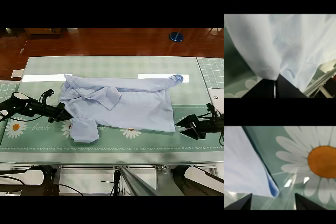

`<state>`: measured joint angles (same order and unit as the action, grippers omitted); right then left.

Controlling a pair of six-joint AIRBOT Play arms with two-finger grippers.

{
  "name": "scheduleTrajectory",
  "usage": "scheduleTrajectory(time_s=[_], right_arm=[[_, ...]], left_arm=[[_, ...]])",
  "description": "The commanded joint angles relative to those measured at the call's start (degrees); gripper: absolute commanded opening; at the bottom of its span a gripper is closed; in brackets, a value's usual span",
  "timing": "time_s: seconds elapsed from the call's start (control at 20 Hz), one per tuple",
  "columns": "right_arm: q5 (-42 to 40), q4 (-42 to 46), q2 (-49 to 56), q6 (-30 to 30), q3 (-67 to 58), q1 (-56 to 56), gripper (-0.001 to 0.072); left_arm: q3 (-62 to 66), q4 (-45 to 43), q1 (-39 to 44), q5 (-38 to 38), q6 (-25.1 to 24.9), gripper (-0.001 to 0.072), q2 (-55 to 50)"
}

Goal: Fold the shirts.

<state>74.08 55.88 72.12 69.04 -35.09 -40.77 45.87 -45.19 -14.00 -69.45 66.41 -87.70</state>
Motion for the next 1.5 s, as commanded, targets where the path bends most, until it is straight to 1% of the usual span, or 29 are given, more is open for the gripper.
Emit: scheduleTrajectory(time_s=[0.0,0.15,0.2,0.25,0.4,0.45,0.5,0.55,0.6,0.65,0.75,0.85,0.9,0.95,1.05,1.1,1.15,1.25,1.3,1.4,1.45], right_arm=[[-5.03,-4.76,-0.02,-0.94,5.18,-0.04,0.0594],[-6.19,-5.84,-0.02,-1.99,8.35,-0.04,0.0591],[-6.51,-6.14,-0.02,-2.14,9.18,-0.04,0.0563],[-6.80,-6.27,-0.02,-2.19,9.84,-0.07,0.0503],[-7.17,-7.56,-0.02,-3.17,10.43,-0.04,0.0289],[-7.06,-9.01,-0.02,-4.02,10.43,-0.07,0.0197],[-6.73,-10.93,-0.02,-5.01,10.40,-0.07,0.0033],[-5.55,-13.68,-0.04,-7.39,10.40,-0.07,0.0032],[-2.91,-17.66,-0.22,-11.56,10.34,-0.09,0.0031],[0.00,-20.76,-0.68,-14.19,9.77,-0.09,0.0031],[4.96,-25.03,-3.61,-15.21,6.86,-0.09,0.0031],[9.16,-29.59,-9.03,-14.91,1.16,-0.09,0.0031],[10.80,-33.55,-11.52,-14.88,-2.12,-0.07,0.0031],[10.84,-39.71,-14.36,-14.45,-5.33,-0.07,0.0031],[6.38,-51.21,-20.55,-13.66,-11.96,-0.07,0.0031],[3.28,-53.70,-23.41,-13.62,-15.80,-0.07,0.0031],[0.17,-53.96,-26.05,-12.33,-20.55,-0.09,0.0031],[-3.45,-53.66,-28.89,-8.85,-30.01,-0.11,0.0031],[-4.63,-53.31,-29.44,-5.64,-35.41,-0.11,0.0031],[-4.96,-49.79,-29.49,-0.09,-46.56,-0.11,0.0031],[-4.96,-45.90,-29.49,2.19,-52.46,-0.11,0.0031]], left_arm=[[0.09,0.24,0.02,-0.48,0.00,0.0022,0.04],[0.09,0.24,0.02,-0.48,0.02,0.0022,0.04],[0.09,0.24,0.02,-0.48,0.00,0.0022,0.04],[0.09,0.26,0.02,-0.48,0.02,0.0022,0.04],[0.09,0.26,0.02,-0.44,0.02,0.0022,0.04],[0.09,0.26,0.02,-0.44,0.00,0.0022,0.04],[0.09,0.24,0.02,-0.44,0.00,0.0022,0.04],[0.11,0.26,0.02,-0.61,0.00,0.0022,0.07],[0.52,0.26,0.02,-1.31,-0.42,0.0021,0.20],[1.40,0.66,0.02,-2.40,-1.73,0.0020,0.74],[4.74,1.60,-0.04,-3.50,-1.90,0.0019,4.17],[10.16,5.09,-0.57,-4.37,-1.92,0.0019,10.08],[13.70,7.58,-0.98,-5.14,-1.92,0.0019,13.64],[17.25,9.75,-1.40,-5.70,-1.92,0.0019,17.11],[25.44,12.96,-2.32,-5.60,-1.86,0.0020,24.63],[29.49,13.33,-2.82,-5.35,-1.62,0.0020,27.76],[33.53,13.33,-3.32,-4.68,-1.11,0.0020,30.69],[41.57,13.31,-4.79,-1.57,-0.96,0.0020,36.35],[44.70,13.25,-5.53,0.70,-0.50,0.0020,38.64],[50.31,13.03,-7.85,4.31,1.77,0.0020,42.64],[52.72,13.05,-9.22,4.46,2.45,0.0020,44.04]])
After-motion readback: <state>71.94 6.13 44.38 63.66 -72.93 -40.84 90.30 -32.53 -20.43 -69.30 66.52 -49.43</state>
